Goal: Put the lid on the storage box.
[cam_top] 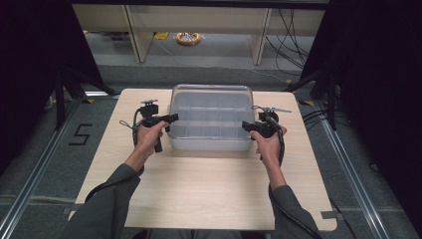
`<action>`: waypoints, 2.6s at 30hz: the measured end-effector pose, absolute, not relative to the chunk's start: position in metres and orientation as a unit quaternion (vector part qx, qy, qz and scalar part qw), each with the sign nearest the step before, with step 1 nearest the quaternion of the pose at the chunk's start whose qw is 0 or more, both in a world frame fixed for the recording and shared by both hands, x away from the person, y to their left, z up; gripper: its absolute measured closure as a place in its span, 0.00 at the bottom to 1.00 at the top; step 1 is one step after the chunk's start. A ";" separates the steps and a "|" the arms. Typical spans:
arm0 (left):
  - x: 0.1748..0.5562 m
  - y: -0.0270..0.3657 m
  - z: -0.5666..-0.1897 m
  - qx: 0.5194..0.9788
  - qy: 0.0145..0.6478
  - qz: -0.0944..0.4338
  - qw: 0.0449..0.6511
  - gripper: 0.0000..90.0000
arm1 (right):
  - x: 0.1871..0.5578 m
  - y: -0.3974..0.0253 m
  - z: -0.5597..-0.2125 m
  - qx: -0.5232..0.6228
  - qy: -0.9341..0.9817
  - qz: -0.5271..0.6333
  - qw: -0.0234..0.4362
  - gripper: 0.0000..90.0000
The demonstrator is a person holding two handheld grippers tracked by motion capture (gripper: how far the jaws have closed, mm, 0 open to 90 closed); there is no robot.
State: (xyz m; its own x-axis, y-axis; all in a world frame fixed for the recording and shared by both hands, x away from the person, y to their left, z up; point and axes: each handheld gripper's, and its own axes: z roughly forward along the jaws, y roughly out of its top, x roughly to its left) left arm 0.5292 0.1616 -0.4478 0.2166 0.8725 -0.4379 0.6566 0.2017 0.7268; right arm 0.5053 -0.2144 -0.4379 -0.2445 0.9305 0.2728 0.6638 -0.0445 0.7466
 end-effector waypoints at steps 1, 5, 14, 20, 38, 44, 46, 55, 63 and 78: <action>0.529 0.161 -0.448 0.624 0.612 0.118 0.471 0.61 | 0.505 -0.213 -0.439 0.595 0.668 0.413 0.167 0.50; 0.529 0.160 -0.449 0.624 0.610 0.128 0.472 0.59 | 0.503 -0.210 -0.438 0.605 0.660 0.415 0.157 0.50; 0.528 0.159 -0.450 0.622 0.609 0.131 0.475 0.57 | 0.504 -0.211 -0.438 0.589 0.669 0.416 0.177 0.47; 0.528 0.157 -0.449 0.626 0.607 0.127 0.472 0.57 | 0.504 -0.209 -0.436 0.582 0.677 0.411 0.181 0.45; 0.529 0.148 -0.454 0.629 0.611 0.106 0.469 0.56 | 0.507 -0.221 -0.433 0.602 0.668 0.400 0.177 0.46; 0.529 0.148 -0.453 0.628 0.614 0.105 0.467 0.56 | 0.511 -0.227 -0.440 0.604 0.670 0.397 0.168 0.50; 0.529 0.148 -0.452 0.626 0.615 0.105 0.468 0.56 | 0.512 -0.229 -0.444 0.611 0.662 0.403 0.160 0.51; 0.528 0.155 -0.445 0.629 0.614 0.112 0.464 0.57 | 0.510 -0.230 -0.441 0.620 0.638 0.437 0.130 0.54; 0.529 0.164 -0.452 0.636 0.620 0.115 0.445 0.53 | 0.512 -0.218 -0.439 0.600 0.654 0.436 0.149 0.58; 0.531 0.166 -0.457 0.636 0.618 0.091 0.453 0.54 | 0.513 -0.225 -0.442 0.620 0.634 0.441 0.140 0.50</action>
